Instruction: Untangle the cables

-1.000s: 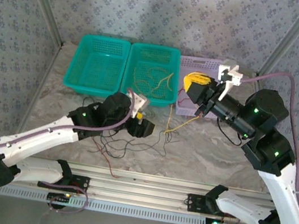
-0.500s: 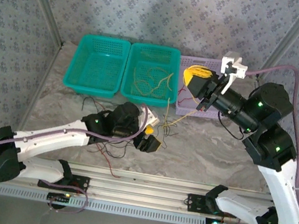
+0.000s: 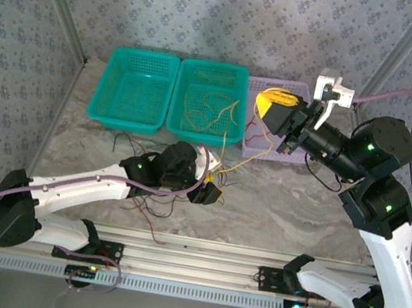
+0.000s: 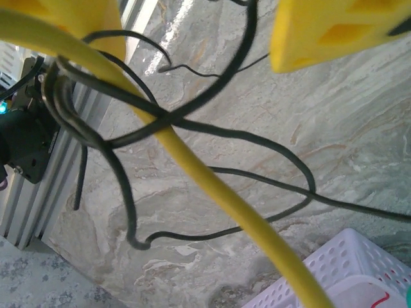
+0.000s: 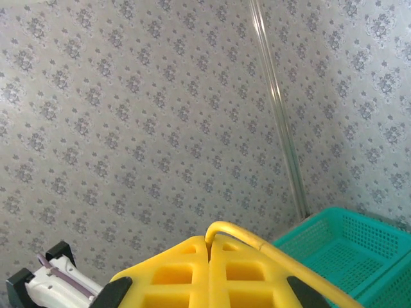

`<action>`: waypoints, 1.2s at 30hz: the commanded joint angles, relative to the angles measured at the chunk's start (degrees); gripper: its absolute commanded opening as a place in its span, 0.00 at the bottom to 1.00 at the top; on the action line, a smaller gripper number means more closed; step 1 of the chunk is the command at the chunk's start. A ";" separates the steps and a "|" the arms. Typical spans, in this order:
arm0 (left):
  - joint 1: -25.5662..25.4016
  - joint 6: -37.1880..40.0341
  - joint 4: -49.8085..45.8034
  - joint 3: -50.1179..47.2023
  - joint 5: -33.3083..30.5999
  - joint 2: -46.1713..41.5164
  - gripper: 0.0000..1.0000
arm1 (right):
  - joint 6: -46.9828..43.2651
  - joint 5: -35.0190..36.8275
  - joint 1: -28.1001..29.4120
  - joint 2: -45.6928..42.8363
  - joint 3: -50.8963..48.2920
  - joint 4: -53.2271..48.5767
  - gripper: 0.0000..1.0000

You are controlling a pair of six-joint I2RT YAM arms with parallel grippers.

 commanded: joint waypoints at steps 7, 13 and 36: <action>-0.27 1.34 1.37 -1.09 -2.38 -2.57 0.07 | -0.07 1.44 -0.58 -2.02 0.70 1.09 0.00; -0.18 1.91 -2.23 -1.98 -3.37 -7.40 0.00 | -3.38 8.67 -0.87 -4.46 -2.11 -1.19 0.00; 0.04 6.68 -40.03 7.23 -3.90 -22.19 0.00 | -13.95 56.97 -6.68 -14.70 -21.63 -2.02 0.00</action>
